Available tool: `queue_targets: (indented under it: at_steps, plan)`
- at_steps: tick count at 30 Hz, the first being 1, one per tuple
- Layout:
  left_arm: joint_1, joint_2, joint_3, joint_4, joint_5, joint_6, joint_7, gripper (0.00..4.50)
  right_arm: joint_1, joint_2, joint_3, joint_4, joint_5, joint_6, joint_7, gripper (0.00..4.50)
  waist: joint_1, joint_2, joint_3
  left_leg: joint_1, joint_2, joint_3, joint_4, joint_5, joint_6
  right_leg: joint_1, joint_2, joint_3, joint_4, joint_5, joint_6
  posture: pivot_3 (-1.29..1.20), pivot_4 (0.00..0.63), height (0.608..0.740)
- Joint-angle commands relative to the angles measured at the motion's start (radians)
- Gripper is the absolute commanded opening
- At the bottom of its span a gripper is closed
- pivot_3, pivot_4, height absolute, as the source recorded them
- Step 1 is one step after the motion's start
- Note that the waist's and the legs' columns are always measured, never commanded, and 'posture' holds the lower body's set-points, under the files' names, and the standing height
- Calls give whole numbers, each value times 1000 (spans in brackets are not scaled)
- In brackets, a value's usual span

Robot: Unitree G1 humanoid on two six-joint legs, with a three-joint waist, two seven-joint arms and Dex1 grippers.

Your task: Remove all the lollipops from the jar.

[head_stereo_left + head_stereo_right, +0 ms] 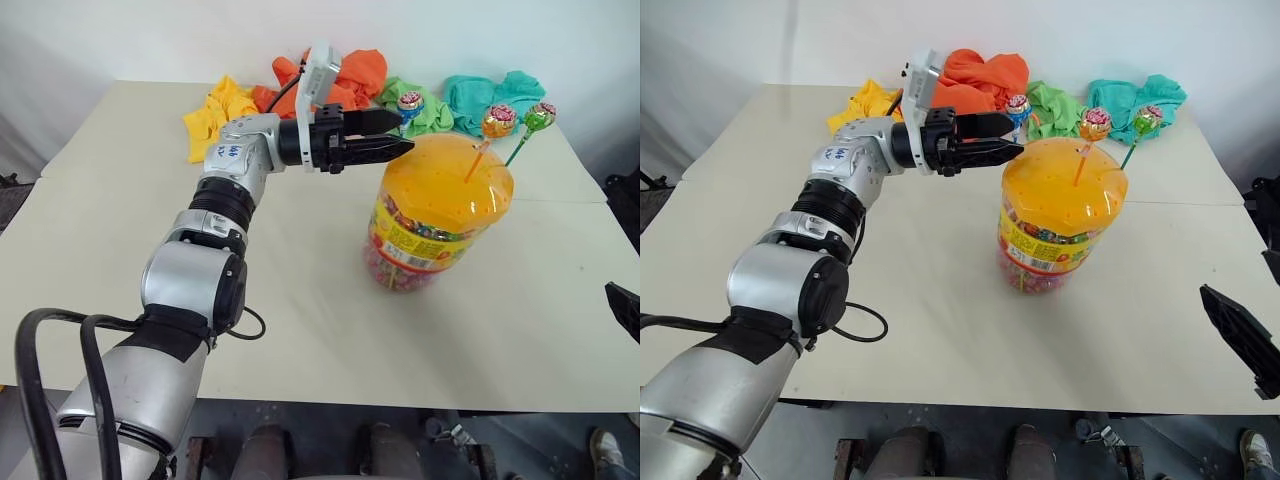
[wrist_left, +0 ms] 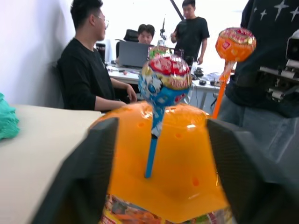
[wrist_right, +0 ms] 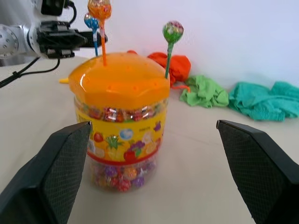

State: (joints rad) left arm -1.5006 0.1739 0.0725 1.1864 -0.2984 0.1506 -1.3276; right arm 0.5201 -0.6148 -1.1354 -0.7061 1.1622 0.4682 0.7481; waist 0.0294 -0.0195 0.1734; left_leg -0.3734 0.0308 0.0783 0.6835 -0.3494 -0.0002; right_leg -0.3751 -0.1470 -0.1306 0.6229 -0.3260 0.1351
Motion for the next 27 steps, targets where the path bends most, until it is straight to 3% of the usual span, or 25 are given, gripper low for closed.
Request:
queue_targets:
  at_steps: [1, 6, 13, 19, 22, 27]
  plan:
    - [-48, -4, 5, -6, 21, -7, -13, 1577, -1, -10, -11, -29, 25, -39, -29, 4500, -2, 0, 0, 0, 0, 0, 0, 0, 0, 0, 0, 0, 0, 0, 0, 0, 150, 740]
    - [-82, -5, 41, -5, 8, 17, 4, 53, -21, -44, -2, -62, 57, -54, -54, 4500, -3, 1, 1, 0, 0, 0, 0, 0, 0, 0, 0, 0, 0, 0, 0, 0, 150, 740]
    - [-143, 2, 113, -10, -17, 40, 78, 20, -35, -93, 3, -33, 66, -52, -45, 4500, 2, 1, 1, 0, 0, 0, 0, 0, 0, 0, 0, 0, 0, 0, 0, 0, 150, 740]
    - [-185, 59, 140, 9, 19, 107, 278, 20, -19, -108, 1, -22, 70, -46, 6, 4500, -2, 1, 1, 0, 0, 0, 0, 0, 0, 0, 0, 0, 0, 0, 0, 0, 150, 740]
    - [-171, 97, 95, 7, 69, 180, 327, 20, -12, -118, 9, -15, 63, -40, 26, 4500, -4, 1, 1, 0, 0, 0, 0, 0, 0, 0, 0, 0, 0, 0, 0, 0, 150, 740]
    - [-46, 199, -74, -100, 207, 502, 369, 20, -34, -152, 52, 2, 53, -26, 34, 4500, -8, 2, 0, 3, 0, 2, -1, 0, 0, 0, 0, 3, 1, 0, 0, 0, 150, 740]
